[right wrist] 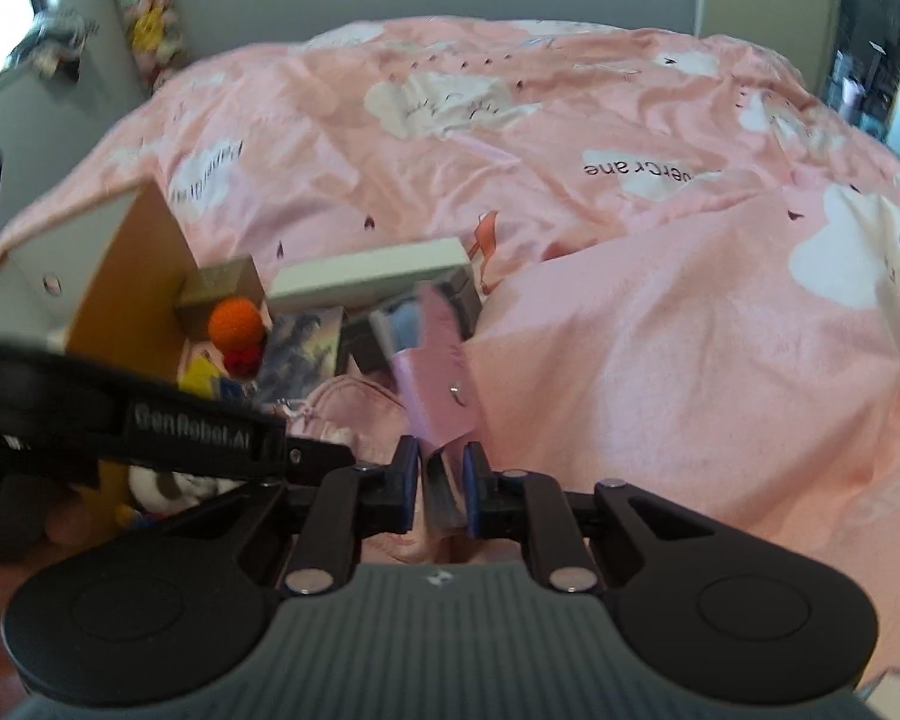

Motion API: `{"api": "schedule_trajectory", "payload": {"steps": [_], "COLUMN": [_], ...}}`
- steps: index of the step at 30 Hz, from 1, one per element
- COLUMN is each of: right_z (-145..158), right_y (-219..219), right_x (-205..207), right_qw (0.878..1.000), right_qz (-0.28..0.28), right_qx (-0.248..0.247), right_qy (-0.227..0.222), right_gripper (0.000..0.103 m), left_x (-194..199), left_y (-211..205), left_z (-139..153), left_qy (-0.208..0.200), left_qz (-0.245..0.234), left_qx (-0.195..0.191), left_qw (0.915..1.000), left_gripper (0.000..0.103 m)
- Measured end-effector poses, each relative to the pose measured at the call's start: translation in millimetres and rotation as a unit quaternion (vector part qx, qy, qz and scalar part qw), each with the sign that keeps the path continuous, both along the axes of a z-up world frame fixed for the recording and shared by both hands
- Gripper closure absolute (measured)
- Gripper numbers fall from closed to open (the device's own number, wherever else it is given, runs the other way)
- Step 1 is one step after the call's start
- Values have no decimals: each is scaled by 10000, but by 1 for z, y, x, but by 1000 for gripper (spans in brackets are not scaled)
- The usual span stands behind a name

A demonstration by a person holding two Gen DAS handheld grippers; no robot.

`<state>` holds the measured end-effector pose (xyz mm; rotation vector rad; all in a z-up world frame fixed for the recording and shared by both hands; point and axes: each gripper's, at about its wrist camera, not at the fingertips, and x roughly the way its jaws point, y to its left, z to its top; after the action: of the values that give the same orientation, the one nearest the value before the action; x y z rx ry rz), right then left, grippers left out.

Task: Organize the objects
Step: 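Lift the pink wallet with the right tool while the left carries the backpack over the box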

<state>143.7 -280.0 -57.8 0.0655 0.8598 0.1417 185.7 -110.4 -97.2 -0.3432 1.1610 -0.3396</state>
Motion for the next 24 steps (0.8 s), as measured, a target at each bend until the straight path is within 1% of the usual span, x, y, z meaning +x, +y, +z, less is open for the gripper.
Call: {"api": "schedule_trajectory", "payload": {"steps": [3,6,7,10,11,13,15,17,18,19,20,21,22,23,24], "right_z": [10,21,24,30,31,30,19,10,7,6,6,7,7,8,8], "right_y": [-6,-10,-10,-9,-7,2,8,9,9,6,5,4,3,1,-1], "right_x": [-6,-13,-14,-20,-21,-22,-19,-19,-20,-22,-22,-21,-19,-16,-11], "right_qw": [9993,9974,9965,9933,9935,9965,9978,9976,9971,9966,9961,9956,9951,9943,9927], "right_qz": [-174,-202,-171,-179,-159,-101,-54,-4,18,11,15,14,9,26,40], "right_qx": [335,691,818,1142,1126,824,543,382,382,430,454,457,471,530,658], "right_qy": [-34,-68,-51,8,12,98,384,581,666,707,753,812,865,930,1012], "right_gripper": [90,92,99,101,102,102,102,102,100,95,92,90,81,70,65], "left_x": [-10,-22,-25,-36,-39,-42,-48,-56,-60,-64,-68,-71,-73,-75,-77], "left_y": [4,11,15,24,28,34,43,54,60,66,73,81,89,97,104], "left_z": [15,37,44,66,73,83,92,101,106,112,117,122,127,130,132], "left_qy": [-359,-875,-1028,-1445,-1526,-1631,-1712,-1840,-1903,-1962,-2007,-2002,-1977,-1941,-1920], "left_qz": [-42,-1,30,66,85,81,123,152,169,195,201,230,249,258,293], "left_qx": [44,169,241,397,465,519,473,470,486,494,493,443,384,348,332], "left_qw": [9993,9960,9944,9887,9872,9852,9840,9817,9804,9791,9782,9785,9792,9800,9804], "left_gripper": [73,73,73,73,73,73,73,73,73,73,73,73,73,73,73]}}
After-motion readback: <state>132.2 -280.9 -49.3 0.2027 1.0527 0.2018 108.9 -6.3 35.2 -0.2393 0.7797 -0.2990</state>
